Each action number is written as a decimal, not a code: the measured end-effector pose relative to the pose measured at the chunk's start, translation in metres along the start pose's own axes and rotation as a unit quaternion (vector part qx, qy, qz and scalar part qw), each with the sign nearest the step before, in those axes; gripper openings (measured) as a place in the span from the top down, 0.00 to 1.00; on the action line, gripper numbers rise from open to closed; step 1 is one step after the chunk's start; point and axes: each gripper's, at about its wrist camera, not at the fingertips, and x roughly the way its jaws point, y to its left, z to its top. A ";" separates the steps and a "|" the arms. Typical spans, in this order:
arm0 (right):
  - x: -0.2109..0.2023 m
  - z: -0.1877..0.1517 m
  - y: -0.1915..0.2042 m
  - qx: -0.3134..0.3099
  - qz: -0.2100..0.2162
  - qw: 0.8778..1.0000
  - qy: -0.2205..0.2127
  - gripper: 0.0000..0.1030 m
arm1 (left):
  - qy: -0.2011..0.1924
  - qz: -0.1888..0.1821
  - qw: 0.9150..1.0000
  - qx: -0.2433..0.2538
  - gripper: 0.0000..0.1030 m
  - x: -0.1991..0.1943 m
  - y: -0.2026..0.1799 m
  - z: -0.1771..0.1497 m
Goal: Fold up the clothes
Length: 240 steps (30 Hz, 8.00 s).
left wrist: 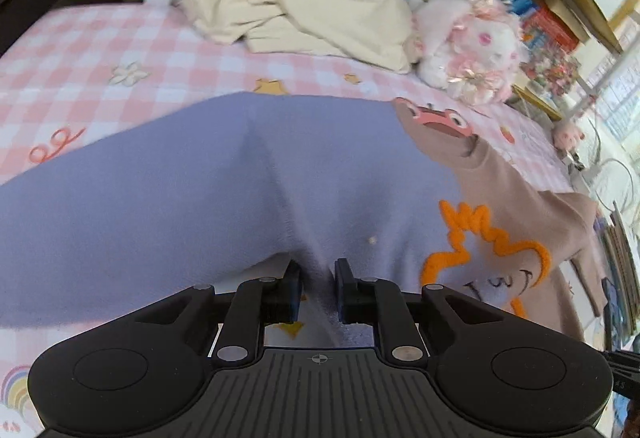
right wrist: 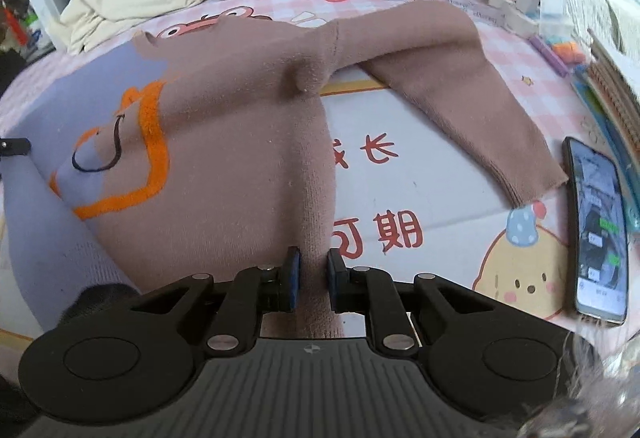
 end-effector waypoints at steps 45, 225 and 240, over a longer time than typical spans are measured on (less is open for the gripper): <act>-0.007 -0.016 0.033 -0.029 -0.027 0.999 -0.026 0.83 | -0.068 -0.007 0.994 0.090 0.69 -0.056 -0.037 -0.054; -0.013 -0.020 0.004 -0.024 -0.005 1.000 -0.020 0.86 | -0.078 -0.092 0.944 -0.308 0.66 -0.026 0.087 -0.028; -0.011 -0.022 0.021 -0.038 -0.016 0.999 -0.027 0.87 | -0.108 -0.027 0.947 -0.301 0.94 0.004 0.110 0.016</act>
